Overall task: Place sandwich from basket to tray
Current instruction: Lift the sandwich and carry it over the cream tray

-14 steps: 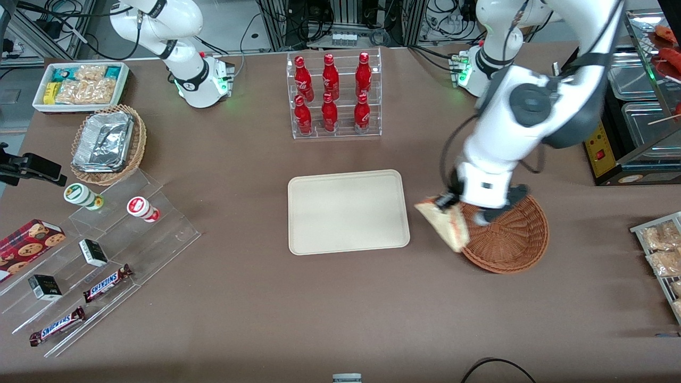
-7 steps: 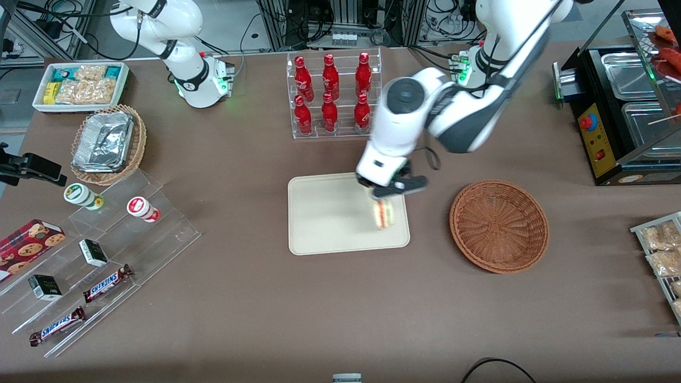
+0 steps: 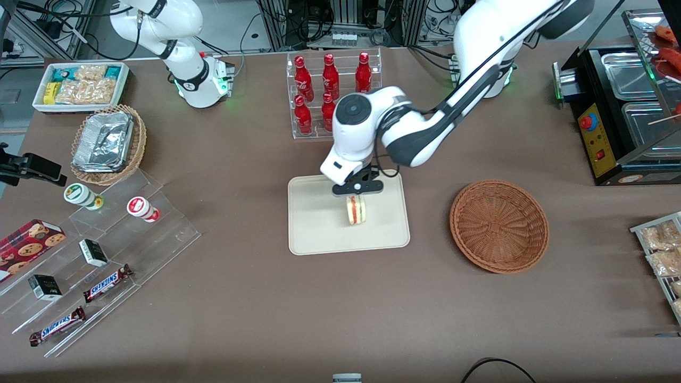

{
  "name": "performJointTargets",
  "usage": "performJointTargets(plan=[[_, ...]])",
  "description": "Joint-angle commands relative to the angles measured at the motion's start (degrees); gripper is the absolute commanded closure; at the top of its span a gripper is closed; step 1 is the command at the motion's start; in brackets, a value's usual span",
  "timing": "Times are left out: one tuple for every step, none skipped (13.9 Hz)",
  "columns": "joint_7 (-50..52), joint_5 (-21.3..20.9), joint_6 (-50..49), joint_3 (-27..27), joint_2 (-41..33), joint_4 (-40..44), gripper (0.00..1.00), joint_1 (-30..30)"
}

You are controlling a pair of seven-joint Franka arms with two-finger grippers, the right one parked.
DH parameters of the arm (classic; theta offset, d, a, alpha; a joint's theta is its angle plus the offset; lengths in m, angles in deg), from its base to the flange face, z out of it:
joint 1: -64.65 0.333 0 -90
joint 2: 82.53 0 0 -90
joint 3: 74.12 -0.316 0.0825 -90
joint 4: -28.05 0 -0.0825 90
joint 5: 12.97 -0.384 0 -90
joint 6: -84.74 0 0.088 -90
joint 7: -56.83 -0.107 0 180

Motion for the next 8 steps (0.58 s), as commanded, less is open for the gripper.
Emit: performJointTargets(plan=[[3.26, -4.96, -0.8, -2.99, 5.47, 3.91, 1.0, -4.58], [3.35, -5.41, -0.54, -3.26, 6.26, 4.08, 1.0, -5.03], [3.35, -5.42, -0.1, -3.27, 7.05, 4.52, 1.0, -5.12], [3.53, -5.42, -0.01, -3.27, 7.5, 4.7, 1.0, -5.12], [3.62, -5.42, 0.08, -3.35, 7.67, 4.7, 1.0, -5.21], [3.62, -5.59, 0.95, -3.35, 7.68, 4.7, 1.0, -5.21], [3.7, -5.77, 2.61, -3.35, 7.68, 4.7, 1.0, -5.29], [3.62, -5.77, 3.06, -3.44, 7.76, 4.7, 1.0, -5.38]])
